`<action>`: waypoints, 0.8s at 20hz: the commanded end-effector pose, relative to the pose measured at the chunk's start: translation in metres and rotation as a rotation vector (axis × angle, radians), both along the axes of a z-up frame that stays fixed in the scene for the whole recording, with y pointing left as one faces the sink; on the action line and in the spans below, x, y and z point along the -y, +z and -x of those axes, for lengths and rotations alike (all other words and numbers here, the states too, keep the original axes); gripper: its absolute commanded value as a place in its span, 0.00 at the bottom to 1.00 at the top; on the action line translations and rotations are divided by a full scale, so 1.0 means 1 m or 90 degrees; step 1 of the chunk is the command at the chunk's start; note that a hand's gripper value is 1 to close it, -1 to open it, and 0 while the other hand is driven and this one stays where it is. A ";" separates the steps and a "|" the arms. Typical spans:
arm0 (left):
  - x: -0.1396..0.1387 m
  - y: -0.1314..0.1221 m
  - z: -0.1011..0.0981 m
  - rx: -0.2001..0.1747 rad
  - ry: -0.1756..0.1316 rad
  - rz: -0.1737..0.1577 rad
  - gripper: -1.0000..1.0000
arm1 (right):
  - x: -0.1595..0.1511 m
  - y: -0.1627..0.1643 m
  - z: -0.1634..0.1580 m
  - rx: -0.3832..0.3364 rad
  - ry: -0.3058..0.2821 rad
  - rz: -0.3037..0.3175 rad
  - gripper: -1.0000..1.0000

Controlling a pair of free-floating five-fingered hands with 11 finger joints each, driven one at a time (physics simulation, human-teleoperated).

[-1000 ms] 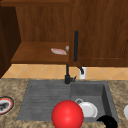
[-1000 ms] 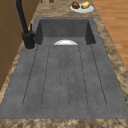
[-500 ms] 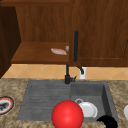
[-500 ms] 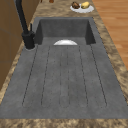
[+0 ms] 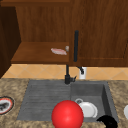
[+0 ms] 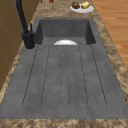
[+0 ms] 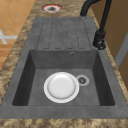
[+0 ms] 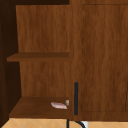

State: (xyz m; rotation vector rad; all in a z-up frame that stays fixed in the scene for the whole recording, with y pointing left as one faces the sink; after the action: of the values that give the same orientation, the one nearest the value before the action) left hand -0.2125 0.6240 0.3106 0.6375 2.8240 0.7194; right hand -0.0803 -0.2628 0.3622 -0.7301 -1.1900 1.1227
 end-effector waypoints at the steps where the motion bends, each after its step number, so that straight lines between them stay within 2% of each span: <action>1: 0.014 0.010 -0.001 0.000 0.000 -0.075 0.00 | 0.000 0.000 0.000 0.000 0.000 0.000 0.50; 9: 0.044 0.029 -0.008 -0.001 0.002 -0.138 0.00 | 0.000 0.000 0.000 0.000 0.000 0.000 0.50; 16: 0.065 0.035 -0.021 0.007 0.004 -0.193 0.00 | 0.000 0.000 0.000 0.000 0.000 0.000 0.50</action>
State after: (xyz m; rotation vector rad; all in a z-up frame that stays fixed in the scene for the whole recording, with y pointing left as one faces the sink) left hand -0.1968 0.5671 0.3433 0.6625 2.7859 0.9966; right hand -0.0803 -0.2628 0.3622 -0.7301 -1.1900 1.1227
